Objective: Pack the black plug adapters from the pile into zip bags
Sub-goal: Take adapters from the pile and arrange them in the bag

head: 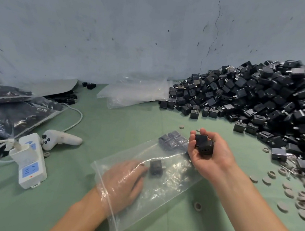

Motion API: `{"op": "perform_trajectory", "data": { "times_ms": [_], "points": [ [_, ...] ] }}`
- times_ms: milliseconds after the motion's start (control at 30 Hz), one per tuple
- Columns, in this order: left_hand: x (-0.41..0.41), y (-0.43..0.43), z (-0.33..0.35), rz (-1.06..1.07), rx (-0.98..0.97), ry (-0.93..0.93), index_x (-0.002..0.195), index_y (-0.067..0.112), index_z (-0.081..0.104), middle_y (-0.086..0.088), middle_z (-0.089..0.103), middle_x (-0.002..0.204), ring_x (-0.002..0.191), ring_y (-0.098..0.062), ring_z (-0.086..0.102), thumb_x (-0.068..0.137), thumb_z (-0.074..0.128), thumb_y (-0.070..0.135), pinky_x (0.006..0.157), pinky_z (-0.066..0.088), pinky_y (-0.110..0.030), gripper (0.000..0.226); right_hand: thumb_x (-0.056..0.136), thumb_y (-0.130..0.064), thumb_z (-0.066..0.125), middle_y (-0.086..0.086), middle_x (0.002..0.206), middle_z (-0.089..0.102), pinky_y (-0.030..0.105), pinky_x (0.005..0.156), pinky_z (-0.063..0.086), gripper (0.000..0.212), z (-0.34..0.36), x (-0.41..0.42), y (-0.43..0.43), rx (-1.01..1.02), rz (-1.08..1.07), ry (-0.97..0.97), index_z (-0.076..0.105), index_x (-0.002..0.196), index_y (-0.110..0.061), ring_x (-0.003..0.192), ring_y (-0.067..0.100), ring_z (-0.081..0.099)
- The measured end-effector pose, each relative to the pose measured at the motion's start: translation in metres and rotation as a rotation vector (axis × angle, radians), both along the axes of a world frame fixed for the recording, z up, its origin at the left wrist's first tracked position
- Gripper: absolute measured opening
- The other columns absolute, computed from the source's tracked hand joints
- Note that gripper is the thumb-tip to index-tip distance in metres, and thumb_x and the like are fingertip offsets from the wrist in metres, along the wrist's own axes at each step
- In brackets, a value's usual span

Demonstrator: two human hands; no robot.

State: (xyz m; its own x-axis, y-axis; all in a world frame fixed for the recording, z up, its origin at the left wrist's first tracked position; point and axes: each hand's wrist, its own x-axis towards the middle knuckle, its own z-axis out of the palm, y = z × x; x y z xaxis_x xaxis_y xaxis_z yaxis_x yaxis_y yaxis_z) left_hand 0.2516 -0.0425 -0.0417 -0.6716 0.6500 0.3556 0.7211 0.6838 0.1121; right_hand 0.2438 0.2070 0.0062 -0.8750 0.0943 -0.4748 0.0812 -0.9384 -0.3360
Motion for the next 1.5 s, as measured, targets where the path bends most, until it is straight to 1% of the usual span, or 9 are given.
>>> {"op": "perform_trajectory", "data": {
  "times_ms": [400,600,733,800,900,1033,1133,1267,1500],
  "points": [
    [-0.008,0.009,0.002,-0.066,0.122,-0.060,0.099,0.012,0.065,0.001,0.058,0.096,0.086,-0.019,0.055,0.094,0.058,0.014,0.079,0.047,-0.038,0.009,0.096,-0.018,0.055,0.016,0.092,0.068,0.025,0.049,0.054,0.012,-0.001,0.000,0.001,0.009,-0.007,0.008,0.064,0.101,-0.012,0.060,0.020,0.065],
    [-0.013,0.017,-0.005,-0.149,0.192,-0.144,0.104,0.021,0.066,0.007,0.057,0.124,0.118,-0.011,0.054,0.087,0.065,0.015,0.098,0.046,-0.037,0.018,0.095,-0.017,0.055,0.016,0.091,0.068,0.024,0.049,0.054,0.012,0.000,-0.001,0.003,-0.001,-0.015,0.011,0.064,0.100,-0.012,0.060,0.020,0.065],
    [-0.020,0.029,-0.001,-0.192,0.187,-0.123,0.105,0.017,0.067,0.015,0.057,0.130,0.117,-0.006,0.054,0.087,0.063,0.006,0.098,0.044,-0.033,0.021,0.095,-0.017,0.054,0.016,0.091,0.068,0.024,0.049,0.054,0.012,0.001,-0.001,0.004,-0.009,-0.021,0.017,0.064,0.099,-0.012,0.060,0.020,0.064],
    [-0.023,0.036,-0.002,-0.207,0.170,-0.194,0.123,0.020,0.064,0.018,0.051,0.139,0.127,-0.001,0.048,0.094,0.059,0.013,0.105,0.040,-0.029,0.030,0.095,-0.017,0.054,0.015,0.091,0.067,0.023,0.049,0.054,0.011,0.001,-0.001,0.004,-0.012,-0.024,0.022,0.064,0.098,-0.012,0.061,0.020,0.064],
    [-0.024,0.043,-0.006,-0.110,0.054,-0.338,0.148,0.041,0.037,0.022,0.022,0.157,0.146,-0.001,0.023,0.102,0.036,0.040,0.119,0.026,-0.032,0.045,0.096,-0.017,0.053,0.015,0.091,0.067,0.023,0.050,0.054,0.011,0.004,-0.001,0.005,-0.007,-0.026,0.019,0.063,0.097,-0.012,0.064,0.020,0.063],
    [-0.019,0.048,-0.008,0.008,0.026,-0.414,0.125,0.059,0.034,0.024,0.048,0.136,0.128,-0.003,0.048,0.101,0.028,0.054,0.107,0.043,-0.039,0.025,0.096,-0.018,0.052,0.013,0.092,0.066,0.023,0.050,0.053,0.012,0.006,-0.001,0.008,-0.013,-0.032,0.017,0.063,0.092,-0.013,0.068,0.019,0.062],
    [-0.020,0.051,-0.007,-0.006,0.066,-0.370,0.123,0.048,0.041,0.026,0.047,0.128,0.118,-0.001,0.049,0.103,0.035,0.046,0.099,0.044,-0.032,0.021,0.096,-0.018,0.052,0.013,0.093,0.066,0.023,0.050,0.054,0.013,0.007,-0.001,0.009,-0.026,-0.033,0.014,0.063,0.093,-0.012,0.071,0.018,0.062],
    [-0.026,0.058,-0.004,-0.101,0.082,-0.216,0.131,0.027,0.054,0.017,0.047,0.134,0.126,-0.005,0.040,0.100,0.046,0.026,0.107,0.033,-0.028,0.033,0.096,-0.018,0.053,0.014,0.089,0.066,0.023,0.050,0.054,0.012,0.007,-0.001,0.009,-0.036,-0.035,0.014,0.063,0.094,-0.012,0.068,0.019,0.062],
    [-0.022,0.066,-0.009,-0.069,-0.007,-0.303,0.149,0.042,0.031,0.018,0.031,0.148,0.139,-0.003,0.023,0.099,0.034,0.040,0.117,0.028,-0.037,0.050,0.096,-0.017,0.052,0.014,0.084,0.067,0.022,0.050,0.053,0.012,0.007,-0.001,0.010,-0.051,-0.042,0.019,0.063,0.093,-0.013,0.065,0.019,0.062]
  ]
}}
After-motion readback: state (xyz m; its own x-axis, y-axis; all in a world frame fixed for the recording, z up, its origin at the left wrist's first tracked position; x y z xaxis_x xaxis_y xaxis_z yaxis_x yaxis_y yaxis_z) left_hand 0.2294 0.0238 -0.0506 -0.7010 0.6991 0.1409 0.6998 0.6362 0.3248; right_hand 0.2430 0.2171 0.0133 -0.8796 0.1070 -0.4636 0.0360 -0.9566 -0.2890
